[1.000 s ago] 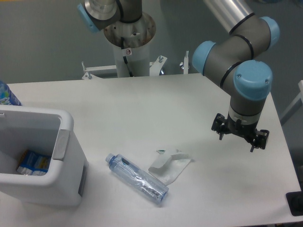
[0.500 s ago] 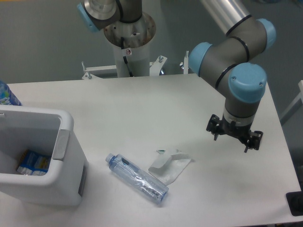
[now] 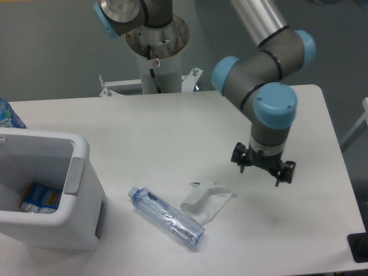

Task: Place the trash in the trash can
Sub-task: 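Move the gripper over the crumpled white tissue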

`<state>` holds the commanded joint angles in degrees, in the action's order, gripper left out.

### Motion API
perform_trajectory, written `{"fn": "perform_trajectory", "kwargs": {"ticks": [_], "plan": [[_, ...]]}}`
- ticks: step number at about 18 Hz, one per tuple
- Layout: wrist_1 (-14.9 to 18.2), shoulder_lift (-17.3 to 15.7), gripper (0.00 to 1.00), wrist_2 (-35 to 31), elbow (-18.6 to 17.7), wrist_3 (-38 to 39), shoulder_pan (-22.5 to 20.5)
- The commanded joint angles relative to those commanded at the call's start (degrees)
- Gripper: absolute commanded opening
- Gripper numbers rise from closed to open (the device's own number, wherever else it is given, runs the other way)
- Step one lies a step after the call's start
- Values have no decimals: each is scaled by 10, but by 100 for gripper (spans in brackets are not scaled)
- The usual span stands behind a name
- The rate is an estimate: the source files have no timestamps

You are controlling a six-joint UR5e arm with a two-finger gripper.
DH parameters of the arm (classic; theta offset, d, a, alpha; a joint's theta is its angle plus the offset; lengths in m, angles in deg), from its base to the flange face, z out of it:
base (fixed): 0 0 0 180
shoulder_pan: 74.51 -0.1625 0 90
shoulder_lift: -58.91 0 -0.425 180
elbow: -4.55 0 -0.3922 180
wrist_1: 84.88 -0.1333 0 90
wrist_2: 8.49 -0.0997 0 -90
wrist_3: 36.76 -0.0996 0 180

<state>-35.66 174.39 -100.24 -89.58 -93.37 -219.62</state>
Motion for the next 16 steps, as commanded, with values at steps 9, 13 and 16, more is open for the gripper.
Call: {"fn": "perform_trajectory", "kwargs": {"ticks": [9, 13, 16], "plan": [[-3, 22, 100, 1, -12, 45, 40], [-5, 30, 100, 4, -13, 44, 49], [-7, 31, 100, 3, -24, 44, 61]]}}
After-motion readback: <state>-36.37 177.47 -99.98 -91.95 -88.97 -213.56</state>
